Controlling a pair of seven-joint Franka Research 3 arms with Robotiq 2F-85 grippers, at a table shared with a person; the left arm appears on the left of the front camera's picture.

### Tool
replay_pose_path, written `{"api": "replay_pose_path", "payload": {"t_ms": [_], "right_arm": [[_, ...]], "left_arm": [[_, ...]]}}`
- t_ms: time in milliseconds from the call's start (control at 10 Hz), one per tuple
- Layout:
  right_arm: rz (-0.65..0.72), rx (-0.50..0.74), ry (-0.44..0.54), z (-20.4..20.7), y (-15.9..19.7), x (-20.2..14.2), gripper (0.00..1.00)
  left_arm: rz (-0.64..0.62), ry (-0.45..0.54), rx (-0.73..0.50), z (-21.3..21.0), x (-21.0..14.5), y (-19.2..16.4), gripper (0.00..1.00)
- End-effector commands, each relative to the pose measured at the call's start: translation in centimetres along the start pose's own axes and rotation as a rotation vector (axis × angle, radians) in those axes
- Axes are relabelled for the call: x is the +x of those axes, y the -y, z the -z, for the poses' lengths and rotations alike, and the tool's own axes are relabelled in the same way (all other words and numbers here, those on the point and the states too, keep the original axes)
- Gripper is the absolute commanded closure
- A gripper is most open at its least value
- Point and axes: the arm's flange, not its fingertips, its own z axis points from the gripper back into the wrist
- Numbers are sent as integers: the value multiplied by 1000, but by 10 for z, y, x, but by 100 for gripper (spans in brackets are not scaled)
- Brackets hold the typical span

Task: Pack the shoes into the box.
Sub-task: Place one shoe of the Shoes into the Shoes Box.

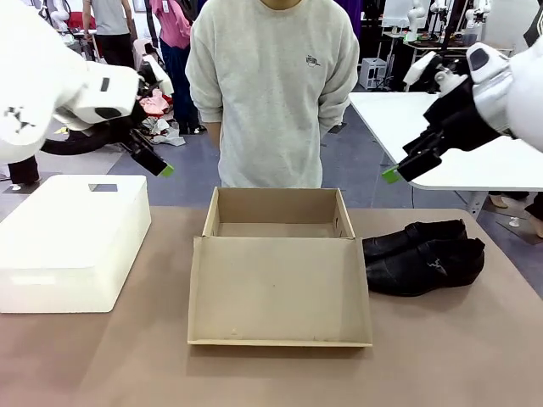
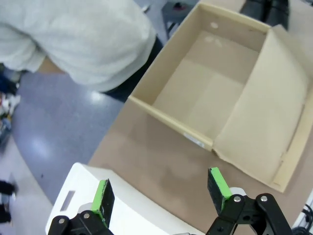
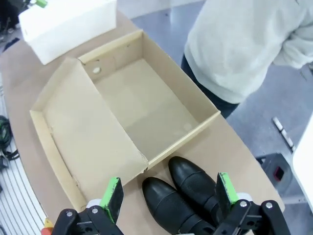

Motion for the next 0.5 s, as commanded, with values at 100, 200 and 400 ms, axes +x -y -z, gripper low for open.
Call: {"api": "replay_pose_path", "payload": {"t_ms": [100,200,400], "right_arm": [[-51,113,91,-3,14,-19,0],[-60,151,118,-3,17,-21,0],[-62,177,124,-1,19,-22,0]], "left_arm": [[31,127,-105,-26,-30,-3,0],[26,159,-120,-32,-35,-4,0],[-16,205,-164,-40,-44,-10,0]]}}
